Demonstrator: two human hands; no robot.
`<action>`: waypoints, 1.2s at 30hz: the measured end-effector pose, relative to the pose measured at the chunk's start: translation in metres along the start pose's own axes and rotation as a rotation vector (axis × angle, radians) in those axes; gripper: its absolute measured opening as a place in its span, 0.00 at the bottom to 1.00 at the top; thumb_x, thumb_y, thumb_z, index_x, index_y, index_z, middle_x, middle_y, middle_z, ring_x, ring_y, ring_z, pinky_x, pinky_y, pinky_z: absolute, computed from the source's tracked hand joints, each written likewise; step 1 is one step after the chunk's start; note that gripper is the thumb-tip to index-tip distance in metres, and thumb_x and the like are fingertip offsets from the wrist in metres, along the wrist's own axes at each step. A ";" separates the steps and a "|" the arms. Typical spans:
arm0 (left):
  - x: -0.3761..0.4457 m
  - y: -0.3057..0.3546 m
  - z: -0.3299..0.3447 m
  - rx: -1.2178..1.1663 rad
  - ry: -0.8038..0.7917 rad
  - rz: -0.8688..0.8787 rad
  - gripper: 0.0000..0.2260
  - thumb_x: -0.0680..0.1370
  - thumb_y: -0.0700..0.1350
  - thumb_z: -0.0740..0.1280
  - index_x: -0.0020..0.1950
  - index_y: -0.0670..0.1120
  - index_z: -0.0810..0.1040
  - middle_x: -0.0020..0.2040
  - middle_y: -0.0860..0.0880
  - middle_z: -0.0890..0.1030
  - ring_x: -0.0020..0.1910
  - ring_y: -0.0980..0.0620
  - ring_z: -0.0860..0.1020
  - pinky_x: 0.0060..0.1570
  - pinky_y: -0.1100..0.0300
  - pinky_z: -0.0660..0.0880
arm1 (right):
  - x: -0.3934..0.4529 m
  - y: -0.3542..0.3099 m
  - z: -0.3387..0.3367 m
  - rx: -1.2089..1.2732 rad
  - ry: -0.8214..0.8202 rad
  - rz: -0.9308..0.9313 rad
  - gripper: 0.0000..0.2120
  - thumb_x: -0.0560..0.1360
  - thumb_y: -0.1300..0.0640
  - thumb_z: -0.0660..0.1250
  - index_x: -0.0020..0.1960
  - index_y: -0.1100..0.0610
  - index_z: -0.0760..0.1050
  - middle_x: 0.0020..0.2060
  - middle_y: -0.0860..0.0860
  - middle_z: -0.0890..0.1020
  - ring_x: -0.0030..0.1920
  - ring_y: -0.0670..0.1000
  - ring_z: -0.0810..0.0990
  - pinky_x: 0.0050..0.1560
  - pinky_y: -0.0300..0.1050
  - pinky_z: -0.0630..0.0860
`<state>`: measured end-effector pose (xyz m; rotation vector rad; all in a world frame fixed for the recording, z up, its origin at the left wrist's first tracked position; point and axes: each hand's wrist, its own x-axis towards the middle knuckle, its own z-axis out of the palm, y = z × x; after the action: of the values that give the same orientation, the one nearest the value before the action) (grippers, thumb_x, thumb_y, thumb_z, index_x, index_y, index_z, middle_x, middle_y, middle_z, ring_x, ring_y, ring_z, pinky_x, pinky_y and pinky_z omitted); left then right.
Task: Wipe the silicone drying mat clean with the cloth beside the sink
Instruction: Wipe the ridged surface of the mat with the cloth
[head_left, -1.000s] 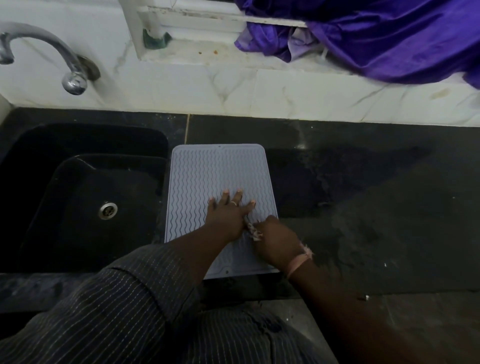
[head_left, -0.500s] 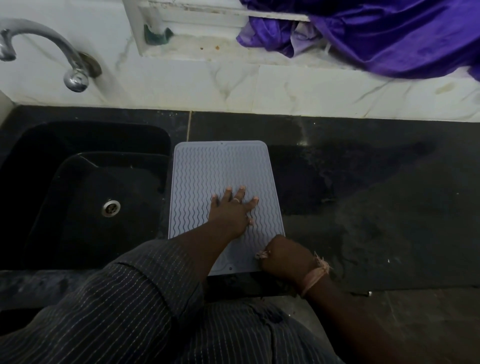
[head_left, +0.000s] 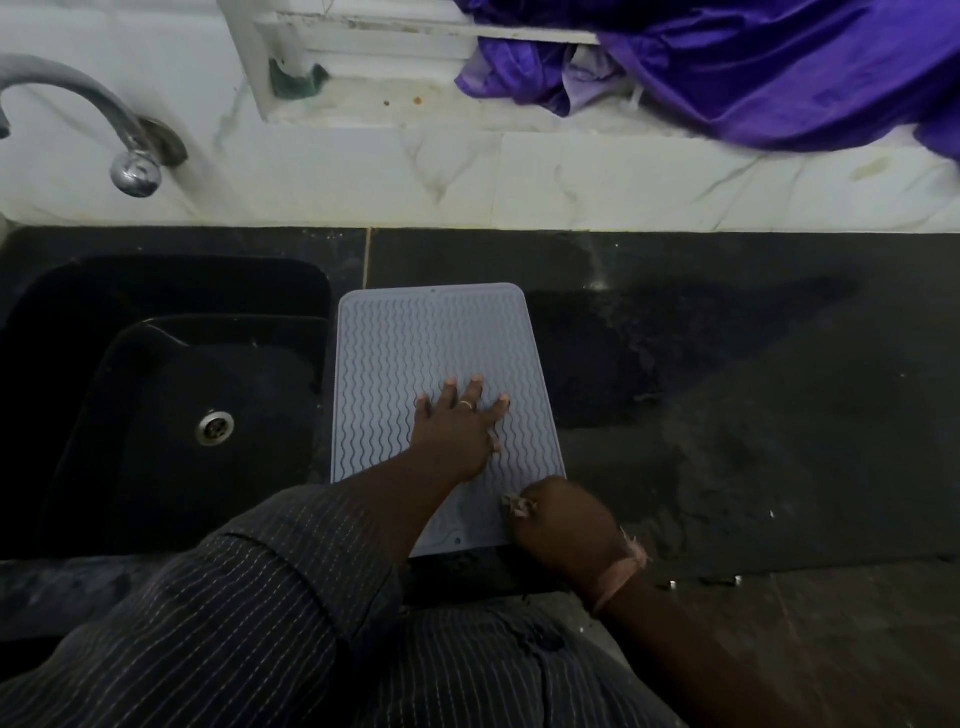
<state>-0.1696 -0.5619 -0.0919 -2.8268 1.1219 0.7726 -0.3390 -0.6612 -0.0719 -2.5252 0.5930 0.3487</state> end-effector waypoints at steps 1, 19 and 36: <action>0.000 0.000 0.000 0.000 -0.003 0.000 0.29 0.84 0.61 0.55 0.82 0.63 0.44 0.83 0.50 0.39 0.81 0.40 0.38 0.76 0.33 0.41 | -0.002 0.002 -0.001 -0.009 -0.013 0.007 0.19 0.78 0.45 0.63 0.37 0.58 0.79 0.34 0.51 0.81 0.34 0.50 0.80 0.36 0.44 0.76; -0.003 0.000 -0.005 0.025 -0.013 0.007 0.31 0.82 0.66 0.54 0.82 0.63 0.44 0.84 0.49 0.40 0.81 0.39 0.39 0.77 0.35 0.41 | 0.049 0.008 -0.003 -0.134 0.165 -0.161 0.14 0.78 0.48 0.61 0.51 0.55 0.82 0.46 0.55 0.81 0.41 0.56 0.83 0.41 0.44 0.77; -0.001 -0.001 -0.011 -0.013 0.038 0.008 0.37 0.80 0.64 0.62 0.83 0.58 0.45 0.84 0.50 0.45 0.82 0.41 0.45 0.77 0.34 0.49 | 0.057 0.001 -0.048 0.062 -0.204 0.055 0.14 0.69 0.46 0.66 0.33 0.55 0.74 0.32 0.50 0.79 0.35 0.51 0.79 0.37 0.43 0.73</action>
<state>-0.1643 -0.5625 -0.0821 -2.8612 1.1384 0.7322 -0.2840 -0.7068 -0.0527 -2.3803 0.5845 0.5911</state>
